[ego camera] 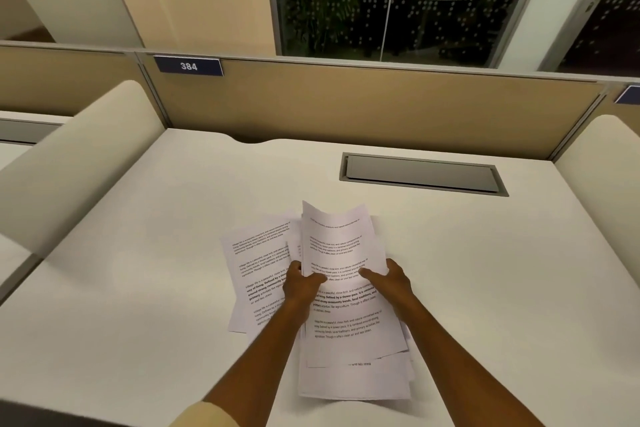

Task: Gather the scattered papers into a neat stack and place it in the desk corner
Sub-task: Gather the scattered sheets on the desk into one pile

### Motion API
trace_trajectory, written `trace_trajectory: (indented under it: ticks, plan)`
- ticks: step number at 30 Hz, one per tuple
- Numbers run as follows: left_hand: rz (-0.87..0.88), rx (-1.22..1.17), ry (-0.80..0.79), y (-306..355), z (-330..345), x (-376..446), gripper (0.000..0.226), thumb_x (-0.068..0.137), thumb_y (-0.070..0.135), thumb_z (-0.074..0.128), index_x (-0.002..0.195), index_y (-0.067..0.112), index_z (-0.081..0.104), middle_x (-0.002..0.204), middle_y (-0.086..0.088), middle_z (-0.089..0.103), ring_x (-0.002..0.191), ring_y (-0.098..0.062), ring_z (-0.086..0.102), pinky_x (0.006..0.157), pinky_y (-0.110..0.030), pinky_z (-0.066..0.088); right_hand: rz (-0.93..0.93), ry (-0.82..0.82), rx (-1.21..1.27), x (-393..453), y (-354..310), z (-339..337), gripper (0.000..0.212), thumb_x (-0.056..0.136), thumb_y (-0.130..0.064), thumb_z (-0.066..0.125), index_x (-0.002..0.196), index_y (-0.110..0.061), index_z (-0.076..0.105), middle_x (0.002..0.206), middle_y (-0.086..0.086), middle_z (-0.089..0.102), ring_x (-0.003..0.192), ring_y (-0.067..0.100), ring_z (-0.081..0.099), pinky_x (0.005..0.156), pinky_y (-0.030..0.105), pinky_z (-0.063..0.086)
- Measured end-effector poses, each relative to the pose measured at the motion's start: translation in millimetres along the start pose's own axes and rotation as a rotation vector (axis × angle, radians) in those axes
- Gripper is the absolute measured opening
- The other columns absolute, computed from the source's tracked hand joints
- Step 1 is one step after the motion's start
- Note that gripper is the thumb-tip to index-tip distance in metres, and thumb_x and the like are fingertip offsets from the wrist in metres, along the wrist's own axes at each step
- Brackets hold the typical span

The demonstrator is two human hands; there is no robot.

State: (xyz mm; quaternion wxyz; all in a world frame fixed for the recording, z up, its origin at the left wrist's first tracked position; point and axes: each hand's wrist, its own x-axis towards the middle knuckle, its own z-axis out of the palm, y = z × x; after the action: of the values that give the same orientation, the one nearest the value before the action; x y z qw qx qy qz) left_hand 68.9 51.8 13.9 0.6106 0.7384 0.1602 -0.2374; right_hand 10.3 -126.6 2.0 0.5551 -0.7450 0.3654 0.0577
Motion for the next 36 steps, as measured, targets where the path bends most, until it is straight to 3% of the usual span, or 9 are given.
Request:
trace_trajectory:
  ticks: [3, 8, 12, 16, 20, 23, 28, 33, 36]
  plan:
    - [0.099, 0.017, -0.003, -2, -2, -3, 0.043, 0.083, 0.001, 0.066, 0.115, 0.022, 0.046, 0.115, -0.007, 0.066, 0.093, -0.024, 0.068, 0.061, -0.029, 0.058, -0.006, -0.038, 0.061, -2, 0, 5, 0.061, 0.082, -0.040, 0.073, 0.134, -0.021, 0.049, 0.127, 0.006, 0.065, 0.109, 0.027, 0.064, 0.094, 0.042, 0.054]
    - [0.163, 0.031, 0.091, -2, -15, 1, 0.063, 0.084, -0.003, 0.063, 0.131, 0.028, 0.037, 0.117, -0.006, 0.061, 0.097, -0.028, 0.066, 0.073, -0.041, 0.062, -0.006, -0.103, 0.154, -2, -8, 17, 0.065, 0.077, -0.042, 0.077, 0.133, -0.023, 0.050, 0.126, 0.004, 0.065, 0.109, 0.026, 0.065, 0.096, 0.049, 0.054]
    - [0.118, -0.006, 0.178, 1, -34, 8, 0.073, 0.084, 0.000, 0.067, 0.142, 0.024, 0.030, 0.110, -0.004, 0.058, 0.093, -0.026, 0.065, 0.062, -0.033, 0.057, -0.008, -0.127, 0.136, -1, -18, 35, 0.069, 0.076, -0.038, 0.079, 0.135, -0.022, 0.047, 0.127, 0.003, 0.064, 0.110, 0.026, 0.064, 0.097, 0.047, 0.053]
    - [0.044, -0.006, 0.254, -4, -55, 16, 0.044, 0.084, -0.006, 0.062, 0.124, 0.011, 0.056, 0.118, -0.015, 0.067, 0.093, -0.032, 0.068, 0.075, -0.038, 0.060, -0.051, -0.076, 0.025, -4, -29, 53, 0.061, 0.081, -0.028, 0.075, 0.134, -0.019, 0.045, 0.120, 0.001, 0.062, 0.097, 0.018, 0.060, 0.082, 0.029, 0.052]
    - [0.063, 0.078, 0.312, -7, -73, 22, 0.027, 0.087, -0.001, 0.060, 0.112, 0.009, 0.065, 0.116, -0.015, 0.069, 0.094, -0.035, 0.069, 0.076, -0.041, 0.059, -0.066, -0.037, -0.104, -6, -35, 69, 0.047, 0.085, -0.018, 0.067, 0.129, -0.012, 0.053, 0.125, 0.009, 0.065, 0.107, 0.026, 0.063, 0.089, 0.034, 0.053]
    - [0.049, 0.167, 0.341, -9, -84, 24, 0.030, 0.087, 0.003, 0.059, 0.116, 0.010, 0.064, 0.119, -0.016, 0.067, 0.101, -0.035, 0.065, 0.086, -0.046, 0.058, -0.066, -0.036, -0.172, -8, -38, 79, 0.040, 0.085, -0.014, 0.064, 0.125, -0.008, 0.058, 0.122, 0.011, 0.067, 0.108, 0.029, 0.064, 0.092, 0.037, 0.055]
    - [-0.087, 0.411, 0.411, -14, -99, 28, 0.044, 0.086, 0.019, 0.063, 0.129, 0.020, 0.055, 0.126, -0.017, 0.045, 0.121, -0.038, 0.043, 0.104, -0.052, 0.043, -0.091, -0.028, -0.244, -10, -43, 93, 0.038, 0.085, -0.014, 0.062, 0.122, -0.006, 0.063, 0.121, 0.011, 0.068, 0.107, 0.030, 0.066, 0.094, 0.042, 0.055]
    - [-0.084, 0.503, 0.379, -16, -104, 30, 0.051, 0.083, 0.025, 0.064, 0.132, 0.022, 0.049, 0.125, -0.016, 0.042, 0.120, -0.038, 0.040, 0.101, -0.048, 0.041, -0.049, -0.017, -0.279, -11, -45, 102, 0.046, 0.084, -0.021, 0.065, 0.125, -0.003, 0.058, 0.124, 0.016, 0.062, 0.112, 0.033, 0.061, 0.098, 0.043, 0.052]
    - [-0.059, 0.488, 0.372, -15, -106, 31, 0.049, 0.083, 0.028, 0.065, 0.129, 0.020, 0.052, 0.123, -0.017, 0.045, 0.118, -0.039, 0.044, 0.098, -0.047, 0.044, -0.037, -0.018, -0.237, -13, -48, 107, 0.052, 0.084, -0.022, 0.066, 0.131, -0.005, 0.051, 0.128, 0.015, 0.059, 0.115, 0.031, 0.059, 0.095, 0.034, 0.051]
